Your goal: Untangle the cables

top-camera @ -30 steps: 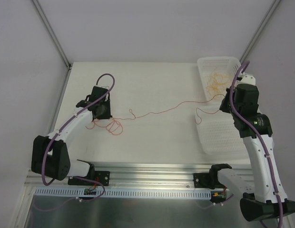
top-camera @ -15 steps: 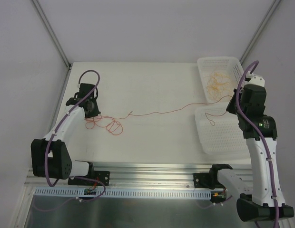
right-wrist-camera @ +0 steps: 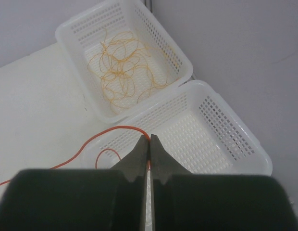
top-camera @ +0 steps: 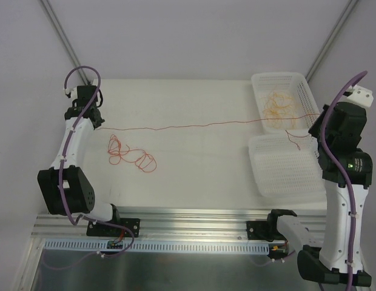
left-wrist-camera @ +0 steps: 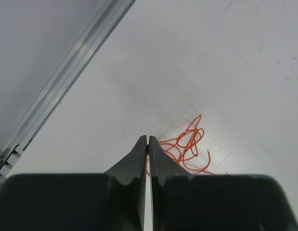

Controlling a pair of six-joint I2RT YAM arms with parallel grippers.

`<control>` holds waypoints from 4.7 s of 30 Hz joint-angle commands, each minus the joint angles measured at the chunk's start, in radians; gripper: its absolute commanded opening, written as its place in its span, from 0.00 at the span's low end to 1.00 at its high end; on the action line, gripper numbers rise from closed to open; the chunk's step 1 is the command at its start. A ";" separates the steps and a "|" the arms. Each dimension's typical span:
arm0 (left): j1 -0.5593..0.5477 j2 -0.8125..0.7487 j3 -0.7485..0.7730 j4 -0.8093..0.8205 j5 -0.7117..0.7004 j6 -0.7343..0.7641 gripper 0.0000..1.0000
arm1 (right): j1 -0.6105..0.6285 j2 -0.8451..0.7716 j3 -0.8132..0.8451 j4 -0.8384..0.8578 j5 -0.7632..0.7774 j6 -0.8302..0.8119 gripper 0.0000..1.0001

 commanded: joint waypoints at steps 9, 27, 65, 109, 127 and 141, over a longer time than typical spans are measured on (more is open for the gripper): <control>0.203 0.131 0.072 -0.016 -0.008 -0.046 0.00 | -0.016 -0.049 0.062 0.003 0.101 -0.035 0.01; -0.300 -0.122 0.064 0.010 0.669 -0.098 0.00 | -0.023 -0.015 -0.048 0.012 -0.059 0.027 0.01; -0.714 -0.149 0.145 0.076 0.715 -0.160 0.00 | 0.511 0.372 -0.423 0.267 -0.889 -0.362 0.87; -0.576 -0.432 -0.367 0.080 0.135 -0.031 0.99 | 0.044 0.066 0.157 -0.230 -0.051 -0.079 0.01; -0.490 -0.391 -0.527 0.142 0.143 -0.005 0.99 | -0.358 0.129 -0.275 0.012 -0.118 0.221 0.01; -0.487 -0.383 -0.525 0.148 0.177 -0.009 0.99 | -0.451 0.304 -0.292 0.041 -0.197 0.248 0.91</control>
